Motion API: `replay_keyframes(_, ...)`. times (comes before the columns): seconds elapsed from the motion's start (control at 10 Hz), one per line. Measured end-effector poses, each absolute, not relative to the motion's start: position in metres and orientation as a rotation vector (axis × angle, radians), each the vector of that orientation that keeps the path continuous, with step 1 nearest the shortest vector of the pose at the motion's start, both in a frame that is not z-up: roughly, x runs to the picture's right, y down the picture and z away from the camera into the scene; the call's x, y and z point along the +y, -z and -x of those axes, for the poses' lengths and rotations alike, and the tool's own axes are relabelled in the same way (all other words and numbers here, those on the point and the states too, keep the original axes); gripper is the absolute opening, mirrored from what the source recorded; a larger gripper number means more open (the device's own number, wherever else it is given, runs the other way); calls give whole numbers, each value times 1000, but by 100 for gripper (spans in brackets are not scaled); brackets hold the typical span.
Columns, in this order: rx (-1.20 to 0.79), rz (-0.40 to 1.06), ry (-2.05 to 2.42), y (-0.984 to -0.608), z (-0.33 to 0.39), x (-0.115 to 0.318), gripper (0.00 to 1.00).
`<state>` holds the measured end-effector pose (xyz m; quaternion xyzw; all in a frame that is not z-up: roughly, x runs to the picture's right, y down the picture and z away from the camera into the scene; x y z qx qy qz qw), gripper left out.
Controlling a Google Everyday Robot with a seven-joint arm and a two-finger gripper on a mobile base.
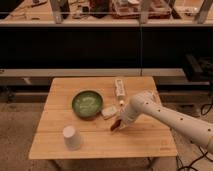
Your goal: Drag the pepper across the table
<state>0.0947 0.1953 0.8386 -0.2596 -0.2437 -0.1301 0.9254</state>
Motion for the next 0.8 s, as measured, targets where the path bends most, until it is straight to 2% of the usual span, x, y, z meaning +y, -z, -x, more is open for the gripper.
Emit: replay_keyframes(0.8,-422,516,146,-844,-180,202,24)
